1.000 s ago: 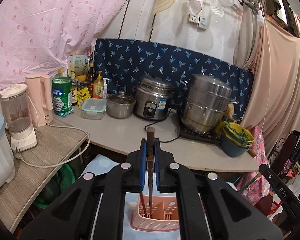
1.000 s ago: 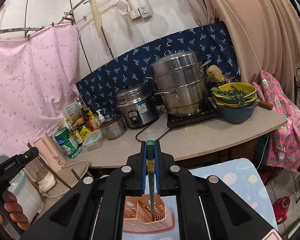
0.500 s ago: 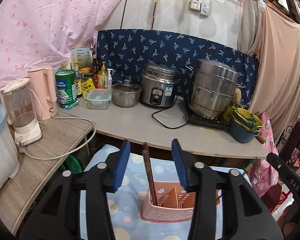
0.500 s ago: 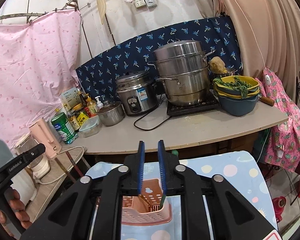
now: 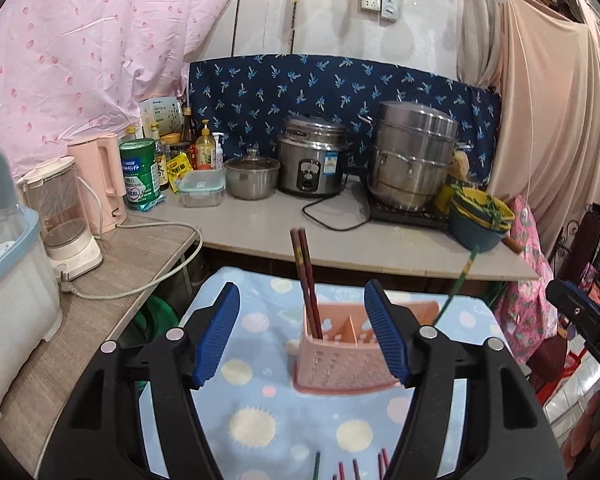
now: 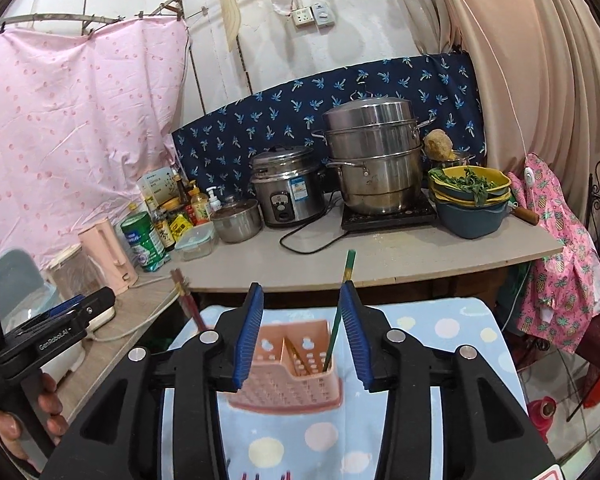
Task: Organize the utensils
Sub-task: 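Drop the brown chopstick into the basket with the left tool while the right tool releases the green one, then withdraw both open tools from the basket back over the chopstick row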
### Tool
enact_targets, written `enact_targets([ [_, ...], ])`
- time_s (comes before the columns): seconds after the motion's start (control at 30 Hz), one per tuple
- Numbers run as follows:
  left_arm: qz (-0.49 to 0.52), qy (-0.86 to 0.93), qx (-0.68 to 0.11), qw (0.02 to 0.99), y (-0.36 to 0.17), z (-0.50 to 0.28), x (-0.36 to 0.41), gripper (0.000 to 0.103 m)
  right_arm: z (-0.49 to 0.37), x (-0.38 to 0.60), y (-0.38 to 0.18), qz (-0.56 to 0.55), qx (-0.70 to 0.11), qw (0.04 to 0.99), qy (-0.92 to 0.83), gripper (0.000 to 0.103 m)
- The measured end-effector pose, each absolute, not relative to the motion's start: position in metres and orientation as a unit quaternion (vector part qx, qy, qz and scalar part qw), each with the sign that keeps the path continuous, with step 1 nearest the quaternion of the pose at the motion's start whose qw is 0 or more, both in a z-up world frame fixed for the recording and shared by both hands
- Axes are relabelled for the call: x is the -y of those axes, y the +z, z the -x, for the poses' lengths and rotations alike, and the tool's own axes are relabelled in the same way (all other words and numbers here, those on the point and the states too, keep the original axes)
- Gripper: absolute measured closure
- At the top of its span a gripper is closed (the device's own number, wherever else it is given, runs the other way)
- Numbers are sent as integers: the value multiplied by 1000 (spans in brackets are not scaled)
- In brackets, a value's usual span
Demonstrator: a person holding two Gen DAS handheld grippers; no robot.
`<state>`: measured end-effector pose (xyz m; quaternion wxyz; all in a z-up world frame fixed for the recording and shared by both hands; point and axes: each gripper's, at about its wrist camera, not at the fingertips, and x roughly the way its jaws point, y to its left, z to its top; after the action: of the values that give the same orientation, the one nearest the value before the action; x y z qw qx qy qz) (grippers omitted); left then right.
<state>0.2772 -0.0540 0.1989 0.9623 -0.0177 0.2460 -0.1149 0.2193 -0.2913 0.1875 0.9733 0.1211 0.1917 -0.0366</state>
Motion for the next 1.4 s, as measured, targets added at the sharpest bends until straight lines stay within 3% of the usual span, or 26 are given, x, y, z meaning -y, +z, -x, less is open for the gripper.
enact_targets([
  [0.57,-30,-88,-309,946,128,-176,34,42,-106,248,127,-86,-268,959,-27,61],
  [1.4,-26,-71,-419,905,10,-106,1,42,-38,206,-18,-82,-412,907,-24,61],
])
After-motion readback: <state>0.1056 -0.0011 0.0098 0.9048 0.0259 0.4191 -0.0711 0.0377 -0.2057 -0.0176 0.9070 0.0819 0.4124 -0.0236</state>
